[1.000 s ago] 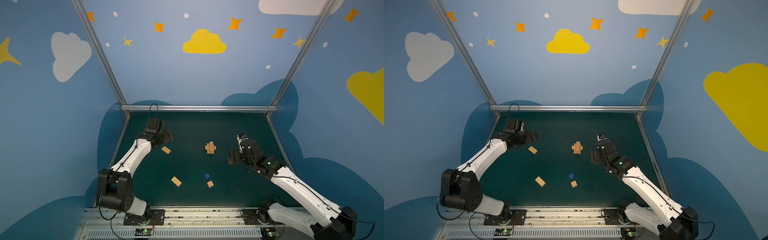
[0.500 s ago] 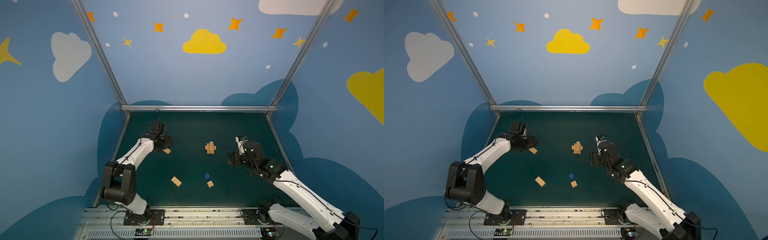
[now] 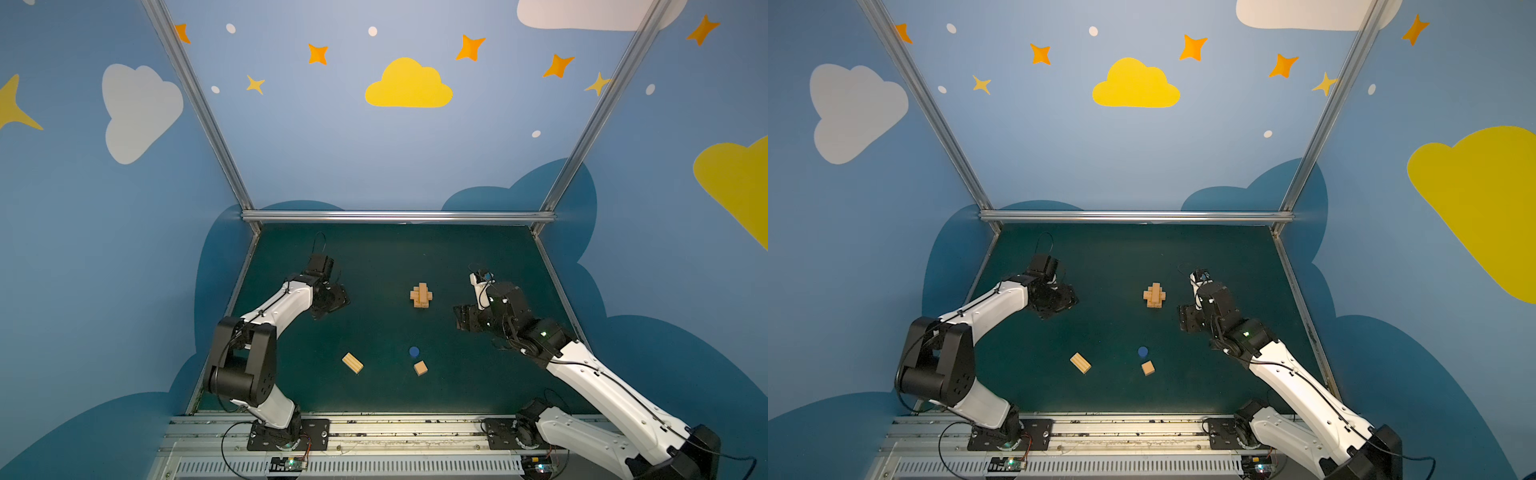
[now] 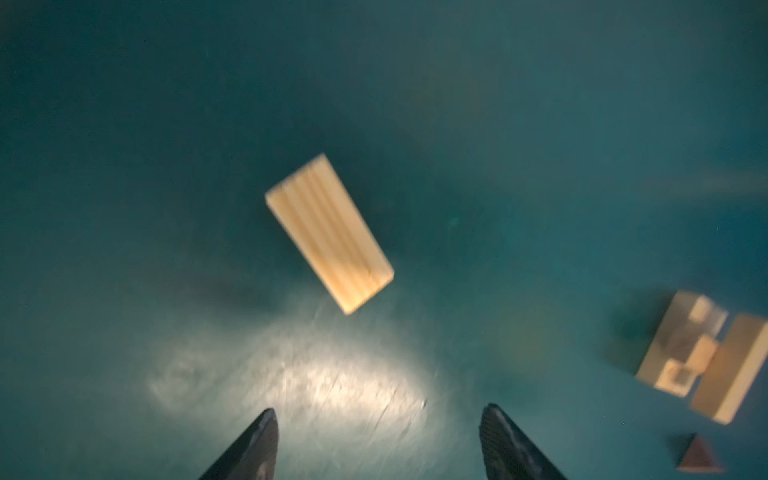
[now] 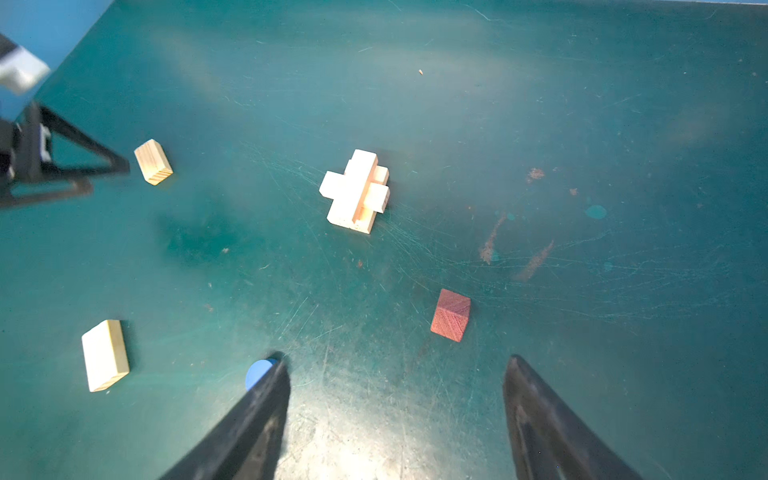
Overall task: Build the wood block tower
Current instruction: 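Lower the left gripper around the pale block and close on it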
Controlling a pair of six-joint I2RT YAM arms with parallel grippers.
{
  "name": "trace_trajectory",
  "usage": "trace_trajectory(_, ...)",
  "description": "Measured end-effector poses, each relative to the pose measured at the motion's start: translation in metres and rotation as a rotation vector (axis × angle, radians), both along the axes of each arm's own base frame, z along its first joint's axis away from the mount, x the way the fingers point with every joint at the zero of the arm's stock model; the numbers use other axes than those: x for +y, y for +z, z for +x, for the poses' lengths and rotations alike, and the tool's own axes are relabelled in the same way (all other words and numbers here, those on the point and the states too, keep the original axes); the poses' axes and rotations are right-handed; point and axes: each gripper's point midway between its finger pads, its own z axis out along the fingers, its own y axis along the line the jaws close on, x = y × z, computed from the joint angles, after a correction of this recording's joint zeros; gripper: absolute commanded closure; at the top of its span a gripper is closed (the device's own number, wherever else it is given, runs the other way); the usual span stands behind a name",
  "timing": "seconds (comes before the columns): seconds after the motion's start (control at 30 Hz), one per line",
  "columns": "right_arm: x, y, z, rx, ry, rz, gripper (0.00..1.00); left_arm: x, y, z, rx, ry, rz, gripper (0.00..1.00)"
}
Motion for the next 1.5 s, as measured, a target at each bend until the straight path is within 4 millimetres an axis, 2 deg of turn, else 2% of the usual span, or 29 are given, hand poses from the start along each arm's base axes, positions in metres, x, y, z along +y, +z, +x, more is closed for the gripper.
trace_trajectory(0.1, 0.001, 0.0, 0.0, 0.003, 0.002, 0.008, 0.26, -0.002, 0.0, -0.02, 0.015, -0.018, 0.009, 0.24)
trace_trajectory(0.2, 0.004, 0.001, -0.001, 0.007, 0.012, 0.021, 0.28, 0.002, 0.003, -0.031, 0.015, -0.013, 0.012, 0.24)
trace_trajectory(0.43, 0.008, -0.006, -0.001, 0.036, 0.02, 0.025, 0.28, 0.008, 0.002, -0.04, 0.018, 0.011, 0.031, 0.24)
trace_trajectory(0.5, 0.009, -0.008, -0.001, 0.044, 0.018, 0.026, 0.28, 0.012, 0.005, -0.035, 0.01, 0.024, 0.046, 0.25)
trace_trajectory(0.67, 0.009, -0.01, -0.001, 0.053, 0.017, 0.027, 0.28, 0.017, 0.016, 0.0, -0.025, 0.056, 0.071, 0.27)
trace_trajectory(0.87, 0.008, -0.009, -0.001, 0.047, 0.014, 0.025, 0.28, 0.025, 0.005, 0.03, -0.02, 0.085, 0.115, 0.3)
trace_trajectory(1.23, 0.008, -0.009, -0.001, 0.048, 0.013, 0.018, 0.28, 0.032, -0.029, 0.048, 0.046, 0.109, 0.131, 0.31)
trace_trajectory(1.5, 0.008, -0.01, 0.0, 0.054, 0.013, 0.015, 0.28, 0.032, -0.036, 0.049, 0.064, 0.094, 0.138, 0.34)
